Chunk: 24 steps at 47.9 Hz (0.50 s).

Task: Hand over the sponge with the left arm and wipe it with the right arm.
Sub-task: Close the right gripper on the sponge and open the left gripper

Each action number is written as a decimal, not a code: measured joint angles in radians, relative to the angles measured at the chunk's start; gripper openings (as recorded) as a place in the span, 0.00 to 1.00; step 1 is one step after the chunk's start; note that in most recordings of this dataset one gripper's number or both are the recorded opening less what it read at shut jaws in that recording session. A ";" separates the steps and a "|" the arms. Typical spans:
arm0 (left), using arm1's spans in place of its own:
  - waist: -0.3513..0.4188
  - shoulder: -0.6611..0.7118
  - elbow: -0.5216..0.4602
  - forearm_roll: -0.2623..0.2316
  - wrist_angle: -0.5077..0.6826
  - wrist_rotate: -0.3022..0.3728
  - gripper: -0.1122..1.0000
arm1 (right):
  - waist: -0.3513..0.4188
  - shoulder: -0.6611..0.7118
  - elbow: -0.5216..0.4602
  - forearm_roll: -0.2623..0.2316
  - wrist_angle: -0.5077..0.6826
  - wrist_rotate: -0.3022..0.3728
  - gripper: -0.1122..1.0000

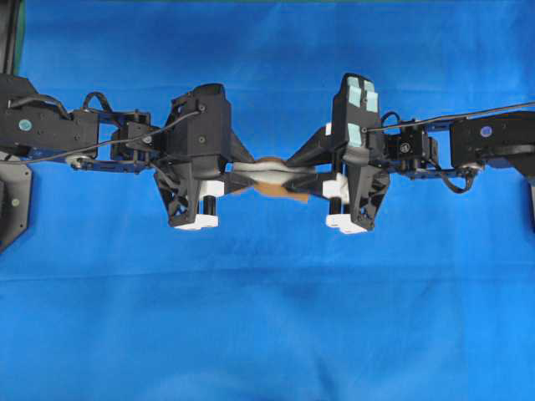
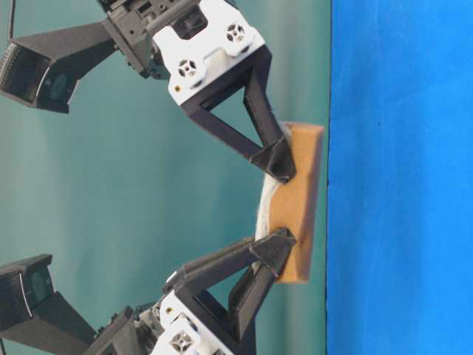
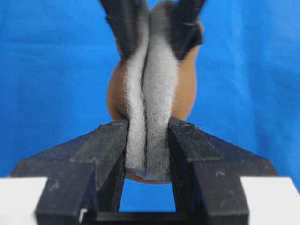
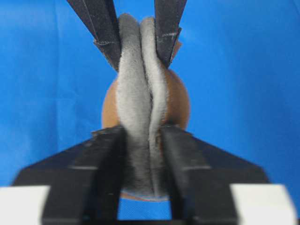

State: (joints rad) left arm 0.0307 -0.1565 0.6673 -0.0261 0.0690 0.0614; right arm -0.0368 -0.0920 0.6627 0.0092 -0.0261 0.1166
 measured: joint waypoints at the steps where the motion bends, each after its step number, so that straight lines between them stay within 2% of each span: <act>1: 0.002 0.002 0.000 0.000 -0.003 -0.002 0.29 | 0.002 0.002 0.000 -0.002 0.002 0.000 0.34; 16: 0.000 0.002 0.002 0.000 -0.014 0.000 0.28 | 0.000 0.000 -0.002 -0.008 0.009 -0.002 0.34; 19: 0.002 0.002 0.002 -0.002 -0.015 0.000 0.40 | 0.000 0.000 0.000 -0.008 0.009 -0.002 0.34; 24: 0.002 -0.011 0.014 0.000 -0.021 0.000 0.72 | 0.000 -0.012 0.003 -0.011 0.009 -0.003 0.34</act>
State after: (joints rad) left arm 0.0322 -0.1672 0.6811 -0.0261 0.0476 0.0614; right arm -0.0368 -0.1043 0.6657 -0.0015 -0.0169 0.1135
